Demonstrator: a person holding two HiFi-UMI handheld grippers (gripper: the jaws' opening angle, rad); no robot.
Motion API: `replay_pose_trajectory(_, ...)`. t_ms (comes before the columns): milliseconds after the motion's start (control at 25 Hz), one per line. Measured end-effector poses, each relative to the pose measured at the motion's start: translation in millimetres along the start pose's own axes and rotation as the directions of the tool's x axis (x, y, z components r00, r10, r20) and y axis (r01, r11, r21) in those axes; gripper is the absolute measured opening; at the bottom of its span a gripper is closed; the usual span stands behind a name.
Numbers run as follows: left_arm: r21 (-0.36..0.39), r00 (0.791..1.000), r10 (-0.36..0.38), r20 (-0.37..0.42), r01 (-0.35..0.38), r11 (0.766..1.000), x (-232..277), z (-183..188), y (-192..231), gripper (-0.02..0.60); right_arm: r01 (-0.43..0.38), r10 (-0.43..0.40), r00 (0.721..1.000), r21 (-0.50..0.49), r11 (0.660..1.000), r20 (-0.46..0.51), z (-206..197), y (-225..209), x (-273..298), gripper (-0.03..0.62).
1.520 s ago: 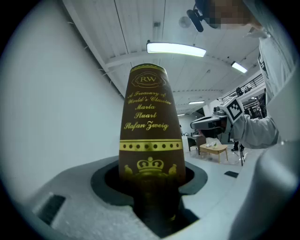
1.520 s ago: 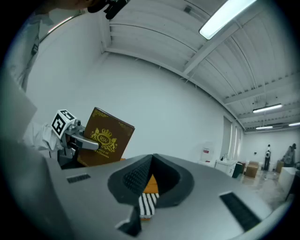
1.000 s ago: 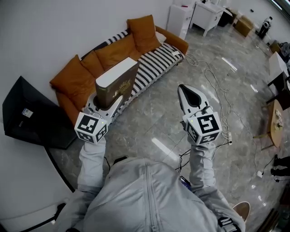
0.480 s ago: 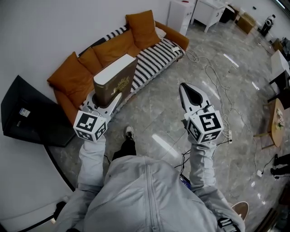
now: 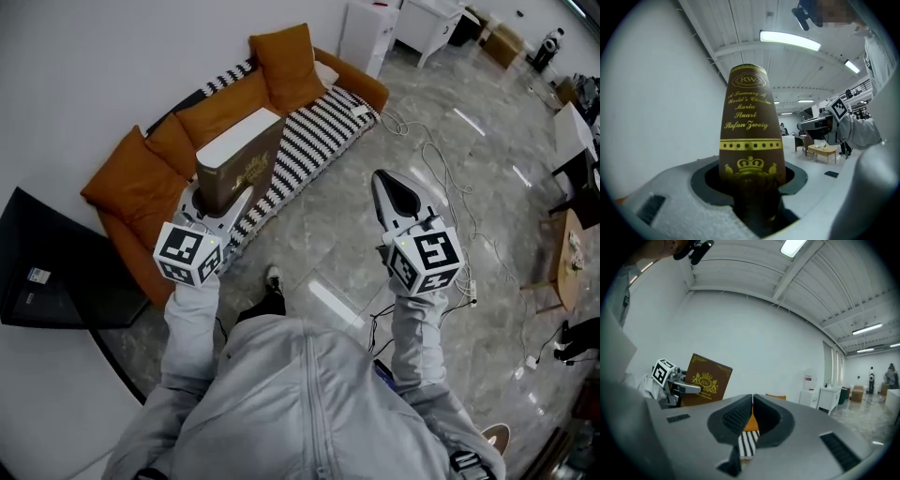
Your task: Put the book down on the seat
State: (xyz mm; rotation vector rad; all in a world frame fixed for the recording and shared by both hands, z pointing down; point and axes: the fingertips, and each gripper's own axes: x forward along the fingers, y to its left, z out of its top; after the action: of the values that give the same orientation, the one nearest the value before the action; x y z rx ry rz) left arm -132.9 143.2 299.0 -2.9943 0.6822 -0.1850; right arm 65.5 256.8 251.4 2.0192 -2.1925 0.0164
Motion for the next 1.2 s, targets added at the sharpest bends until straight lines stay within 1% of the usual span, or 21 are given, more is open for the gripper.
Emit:
replay_pose_trajectory(240,-0.009,0.999,-0.033,-0.007,0.033,0.999,57,5,53,0.230,0.015,-0.015,1.000,0.012,1.000,-0.012,11,-27,66,0.031)
replay_pose_trajectory(440,-0.027,0.999,-0.039,-0.017,0.038,0.999,86,0,87,0.230,0.025,-0.024,0.999,0.031,0.999,-0.029,11,-41,107,0.031)
replay_pose_trajectory(640,-0.045,0.999,-0.039,-0.033,0.038,0.998,103,-10,115,0.230,0.019,-0.018,0.999,0.042,0.999,-0.047,8,-47,144,0.031)
replay_pose_trajectory(880,-0.079,0.999,-0.017,-0.052,0.013,0.997,117,-29,164,0.230,0.018,-0.015,0.998,0.046,0.999,-0.062,3,-49,191,0.031)
replay_pose_trajectory(1200,-0.099,0.996,-0.035,-0.082,0.027,0.995,142,-48,204,0.230,0.022,-0.018,0.997,0.056,0.998,-0.079,-3,-51,238,0.031)
